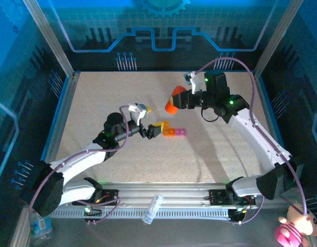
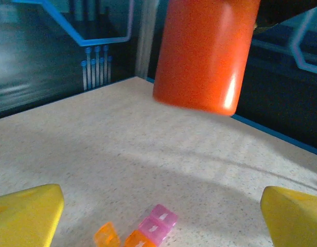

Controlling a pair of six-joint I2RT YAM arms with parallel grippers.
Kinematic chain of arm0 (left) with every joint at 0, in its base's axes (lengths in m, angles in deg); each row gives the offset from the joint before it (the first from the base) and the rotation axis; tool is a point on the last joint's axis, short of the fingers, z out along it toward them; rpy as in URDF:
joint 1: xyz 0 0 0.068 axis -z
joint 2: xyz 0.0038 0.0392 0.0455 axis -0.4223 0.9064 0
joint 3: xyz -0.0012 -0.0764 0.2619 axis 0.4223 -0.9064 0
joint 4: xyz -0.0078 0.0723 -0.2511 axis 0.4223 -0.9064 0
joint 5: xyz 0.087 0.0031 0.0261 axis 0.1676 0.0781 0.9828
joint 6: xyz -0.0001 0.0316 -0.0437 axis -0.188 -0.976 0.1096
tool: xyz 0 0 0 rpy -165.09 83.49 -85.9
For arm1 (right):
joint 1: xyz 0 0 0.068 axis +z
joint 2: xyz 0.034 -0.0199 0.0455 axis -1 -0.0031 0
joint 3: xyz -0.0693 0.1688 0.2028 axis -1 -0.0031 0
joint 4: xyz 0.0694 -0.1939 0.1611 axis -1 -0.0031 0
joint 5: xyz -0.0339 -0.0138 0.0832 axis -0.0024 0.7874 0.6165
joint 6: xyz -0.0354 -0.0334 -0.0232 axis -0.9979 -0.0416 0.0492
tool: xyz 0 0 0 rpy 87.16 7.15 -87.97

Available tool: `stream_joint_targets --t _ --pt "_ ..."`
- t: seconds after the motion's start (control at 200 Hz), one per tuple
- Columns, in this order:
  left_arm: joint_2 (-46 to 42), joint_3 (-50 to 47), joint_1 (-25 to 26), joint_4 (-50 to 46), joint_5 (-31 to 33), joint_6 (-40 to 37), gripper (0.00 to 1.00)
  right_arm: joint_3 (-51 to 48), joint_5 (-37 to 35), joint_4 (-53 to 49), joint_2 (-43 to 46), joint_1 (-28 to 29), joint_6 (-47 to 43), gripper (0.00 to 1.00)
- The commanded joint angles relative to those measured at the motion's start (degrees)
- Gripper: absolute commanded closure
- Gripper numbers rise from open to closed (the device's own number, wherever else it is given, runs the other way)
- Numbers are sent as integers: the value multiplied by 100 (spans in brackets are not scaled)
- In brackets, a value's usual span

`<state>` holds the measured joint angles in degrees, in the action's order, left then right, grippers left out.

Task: Sort the pills into containers

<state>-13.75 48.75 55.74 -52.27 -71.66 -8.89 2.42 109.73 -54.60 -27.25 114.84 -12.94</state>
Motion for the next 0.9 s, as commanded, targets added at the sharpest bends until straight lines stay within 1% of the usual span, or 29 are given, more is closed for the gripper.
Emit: stream_joint_targets --t 0.0,0.19,0.335,0.58,0.896 --pt "303 282 272 469 59 -454 2 -359 325 -148 338 -60 59 57" --pt "766 558 703 596 253 -615 2 -822 461 -40 583 -59 203 57" --pt "966 696 845 692 343 -581 3 -1117 634 241 669 -58 442 57" --pt "1028 795 909 563 338 -501 5 -1427 841 714 657 -37 793 57" --pt "1169 875 912 564 273 -264 10 -1311 837 796 540 159 853 57"
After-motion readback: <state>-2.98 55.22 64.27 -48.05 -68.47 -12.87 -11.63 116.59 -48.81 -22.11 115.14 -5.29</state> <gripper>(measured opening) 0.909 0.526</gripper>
